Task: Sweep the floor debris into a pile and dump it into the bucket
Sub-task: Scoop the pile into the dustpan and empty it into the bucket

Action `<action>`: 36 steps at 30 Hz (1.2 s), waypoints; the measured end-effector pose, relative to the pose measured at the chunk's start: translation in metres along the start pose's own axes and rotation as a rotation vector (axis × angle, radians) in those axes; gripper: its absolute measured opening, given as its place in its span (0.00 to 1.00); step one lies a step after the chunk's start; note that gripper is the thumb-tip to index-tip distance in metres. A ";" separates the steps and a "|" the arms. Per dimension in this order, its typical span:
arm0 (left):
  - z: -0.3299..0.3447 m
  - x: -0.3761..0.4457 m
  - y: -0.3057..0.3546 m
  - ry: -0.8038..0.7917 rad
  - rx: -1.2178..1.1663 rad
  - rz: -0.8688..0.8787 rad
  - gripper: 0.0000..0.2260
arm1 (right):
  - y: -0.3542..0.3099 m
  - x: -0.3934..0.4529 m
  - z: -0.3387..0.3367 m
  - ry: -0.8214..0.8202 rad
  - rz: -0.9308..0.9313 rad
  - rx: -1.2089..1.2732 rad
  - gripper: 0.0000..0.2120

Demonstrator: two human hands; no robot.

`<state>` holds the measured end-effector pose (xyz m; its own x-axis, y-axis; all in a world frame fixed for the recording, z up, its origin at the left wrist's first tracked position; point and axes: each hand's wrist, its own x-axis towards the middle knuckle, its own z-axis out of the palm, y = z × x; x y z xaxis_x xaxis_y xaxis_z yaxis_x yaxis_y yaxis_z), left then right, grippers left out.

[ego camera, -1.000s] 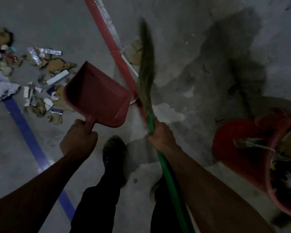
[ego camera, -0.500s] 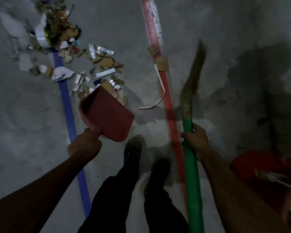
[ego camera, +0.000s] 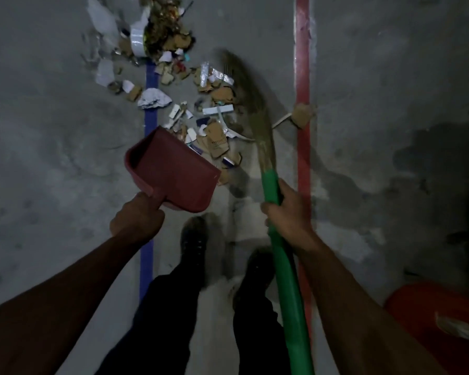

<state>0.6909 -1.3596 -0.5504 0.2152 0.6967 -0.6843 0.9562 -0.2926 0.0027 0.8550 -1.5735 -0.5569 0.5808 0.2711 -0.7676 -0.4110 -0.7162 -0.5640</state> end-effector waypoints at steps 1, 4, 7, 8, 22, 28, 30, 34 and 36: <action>-0.006 0.002 -0.003 0.012 -0.018 0.002 0.13 | 0.002 -0.011 -0.005 0.030 0.016 0.064 0.25; -0.026 0.011 -0.010 0.031 -0.008 0.049 0.12 | 0.015 -0.027 -0.015 0.183 0.101 0.218 0.20; -0.042 0.035 -0.030 0.043 0.002 0.080 0.12 | 0.022 -0.010 -0.009 0.309 0.246 0.305 0.19; -0.046 0.047 -0.038 0.049 -0.004 0.090 0.12 | 0.019 -0.001 -0.003 0.339 0.287 0.321 0.19; -0.100 0.163 -0.115 0.039 0.004 0.208 0.11 | -0.111 0.052 0.205 0.168 0.188 0.169 0.23; -0.122 0.163 -0.123 0.030 -0.008 0.211 0.13 | -0.131 -0.035 0.202 0.276 0.176 0.367 0.28; -0.126 0.162 -0.125 0.019 -0.028 0.205 0.12 | -0.117 -0.057 0.201 0.337 0.226 0.383 0.25; -0.131 0.160 -0.131 -0.009 -0.020 0.179 0.13 | -0.063 -0.070 0.213 0.390 0.465 0.428 0.13; -0.131 0.160 -0.135 -0.013 -0.004 0.167 0.13 | -0.046 -0.065 0.233 0.356 0.543 0.422 0.12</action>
<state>0.6227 -1.1226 -0.5650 0.3688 0.6300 -0.6835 0.9082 -0.4009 0.1205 0.6728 -1.4084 -0.5516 0.3828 -0.3225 -0.8657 -0.8942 -0.3645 -0.2597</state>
